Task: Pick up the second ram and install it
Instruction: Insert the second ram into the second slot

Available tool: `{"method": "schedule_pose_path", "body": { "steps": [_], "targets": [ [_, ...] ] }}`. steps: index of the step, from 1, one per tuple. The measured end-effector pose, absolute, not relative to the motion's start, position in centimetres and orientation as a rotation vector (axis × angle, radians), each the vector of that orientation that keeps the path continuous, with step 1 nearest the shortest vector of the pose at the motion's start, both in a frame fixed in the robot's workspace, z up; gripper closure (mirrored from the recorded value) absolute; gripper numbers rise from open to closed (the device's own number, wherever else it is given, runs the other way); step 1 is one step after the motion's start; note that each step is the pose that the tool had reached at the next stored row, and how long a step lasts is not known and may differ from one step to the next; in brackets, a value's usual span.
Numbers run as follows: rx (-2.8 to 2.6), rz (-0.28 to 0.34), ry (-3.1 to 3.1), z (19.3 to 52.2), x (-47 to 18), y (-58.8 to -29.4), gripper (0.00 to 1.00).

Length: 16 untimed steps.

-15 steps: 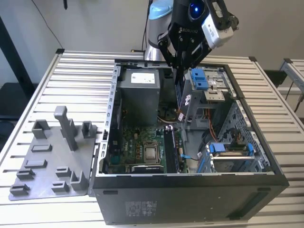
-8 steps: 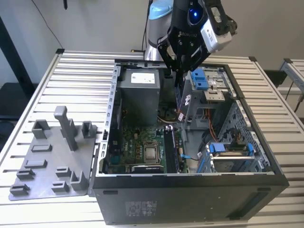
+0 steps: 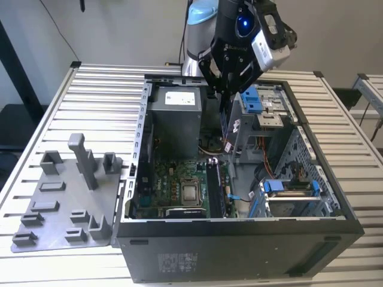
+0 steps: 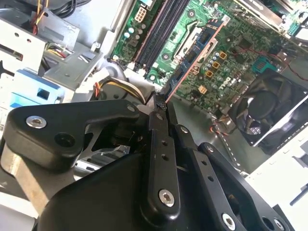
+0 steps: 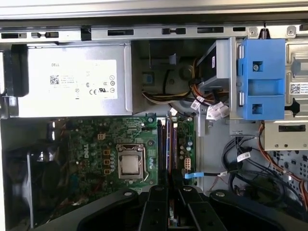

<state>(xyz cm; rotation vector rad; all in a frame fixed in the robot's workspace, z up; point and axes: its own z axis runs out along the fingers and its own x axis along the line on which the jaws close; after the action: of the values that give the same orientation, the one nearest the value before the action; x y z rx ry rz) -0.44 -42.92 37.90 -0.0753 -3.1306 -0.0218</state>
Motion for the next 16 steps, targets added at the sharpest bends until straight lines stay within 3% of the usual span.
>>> {"method": "schedule_pose_path", "body": {
  "steps": [16],
  "targets": [
    [-0.075,-0.022,-3.131,36.92,-0.43,-42.93,0.86]
  ]
}}
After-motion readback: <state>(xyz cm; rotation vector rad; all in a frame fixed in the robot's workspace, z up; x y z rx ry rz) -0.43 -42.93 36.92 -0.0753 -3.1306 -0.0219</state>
